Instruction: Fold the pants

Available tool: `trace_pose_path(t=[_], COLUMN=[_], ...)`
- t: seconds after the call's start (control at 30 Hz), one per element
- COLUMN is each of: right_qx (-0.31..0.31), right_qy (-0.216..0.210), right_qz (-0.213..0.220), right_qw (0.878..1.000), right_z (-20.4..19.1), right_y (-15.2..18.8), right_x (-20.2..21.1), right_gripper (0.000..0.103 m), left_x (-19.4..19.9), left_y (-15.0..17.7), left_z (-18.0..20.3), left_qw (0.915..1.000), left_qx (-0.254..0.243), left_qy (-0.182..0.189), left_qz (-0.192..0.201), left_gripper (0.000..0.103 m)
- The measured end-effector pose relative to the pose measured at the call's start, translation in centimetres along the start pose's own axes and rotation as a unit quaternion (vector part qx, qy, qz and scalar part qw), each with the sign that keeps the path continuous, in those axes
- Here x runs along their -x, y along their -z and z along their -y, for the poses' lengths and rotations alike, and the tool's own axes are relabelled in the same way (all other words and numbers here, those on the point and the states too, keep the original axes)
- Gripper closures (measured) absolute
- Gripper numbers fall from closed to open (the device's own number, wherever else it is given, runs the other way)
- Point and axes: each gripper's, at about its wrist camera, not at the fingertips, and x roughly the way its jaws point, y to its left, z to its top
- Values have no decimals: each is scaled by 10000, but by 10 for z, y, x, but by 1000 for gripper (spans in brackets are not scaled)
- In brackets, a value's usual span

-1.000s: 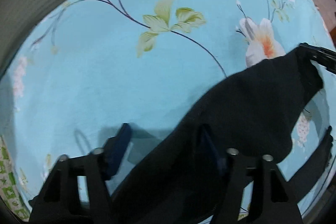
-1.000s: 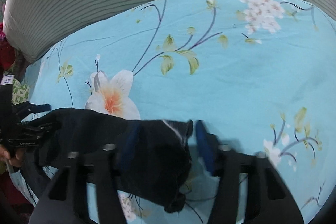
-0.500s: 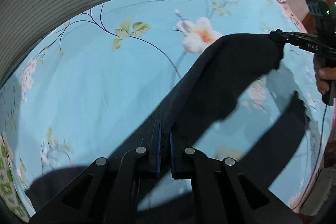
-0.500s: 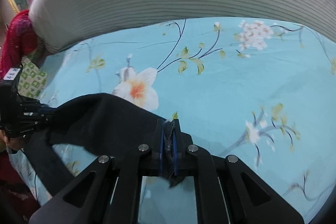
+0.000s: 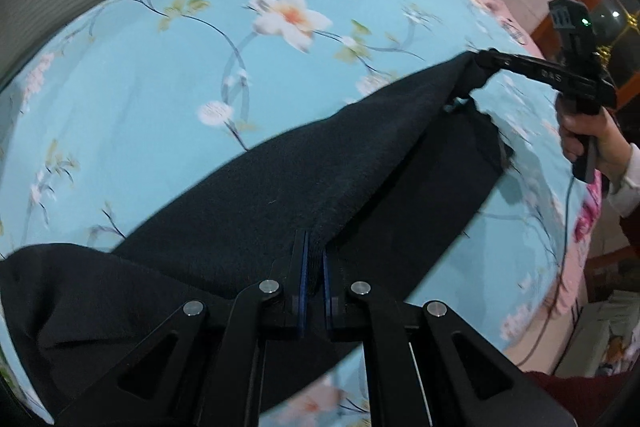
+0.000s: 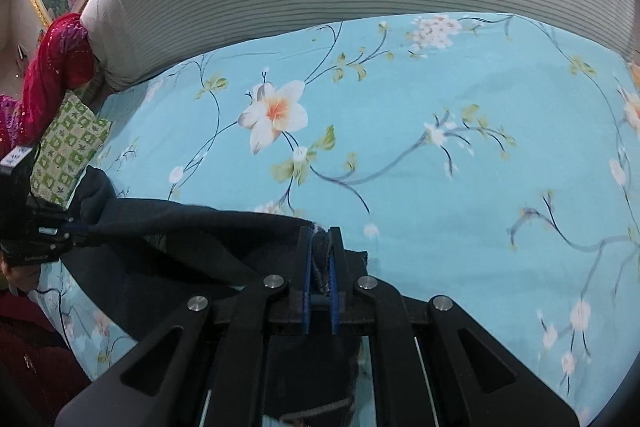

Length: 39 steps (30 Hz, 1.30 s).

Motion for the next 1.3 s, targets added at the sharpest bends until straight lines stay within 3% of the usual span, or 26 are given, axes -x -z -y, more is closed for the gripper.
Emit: trace_pose_path(t=[0.2, 0.43, 0.63, 0.67, 0.73, 0.8, 0.9, 1.13, 1.3], right_qx=[166, 312, 142, 152, 74, -126, -492, -1054, -915], right_qy=[166, 390, 548, 586, 647, 821, 964, 484, -225], right_qz=[-157, -480, -769, -766, -839, -841, -697, 28, -141], right_qw=[9996, 9976, 9954, 9952, 9943, 9930, 9917, 9932, 9954], right_z=[-5, -11, -11, -13, -14, -14, -14, -46, -103], right_y=[32, 64, 80, 82, 85, 89, 92, 91, 90], right_x=[6, 5, -3, -1, 0, 6, 22, 45, 10], right_gripper=[95, 95, 95, 95, 92, 77, 63, 59, 58], left_x=[-7, -19, -32, -35, -37, -33, -23, 11, 32], left_y=[38, 58, 68, 70, 73, 78, 85, 97, 99], left_z=[17, 21, 22, 21, 20, 21, 17, -27, -89], left_qw=[9997, 9995, 9989, 9985, 9976, 9979, 9974, 9965, 9808], left_qx=[-47, -110, -161, -116, -34, -57, 19, 719, 1876], left_qy=[66, 109, 163, 209, 341, 347, 445, 125, -260], left_qz=[-212, -278, -416, -492, -594, -547, -558, -414, -474], left_gripper=[99, 99, 94, 88, 81, 79, 64, 54, 44])
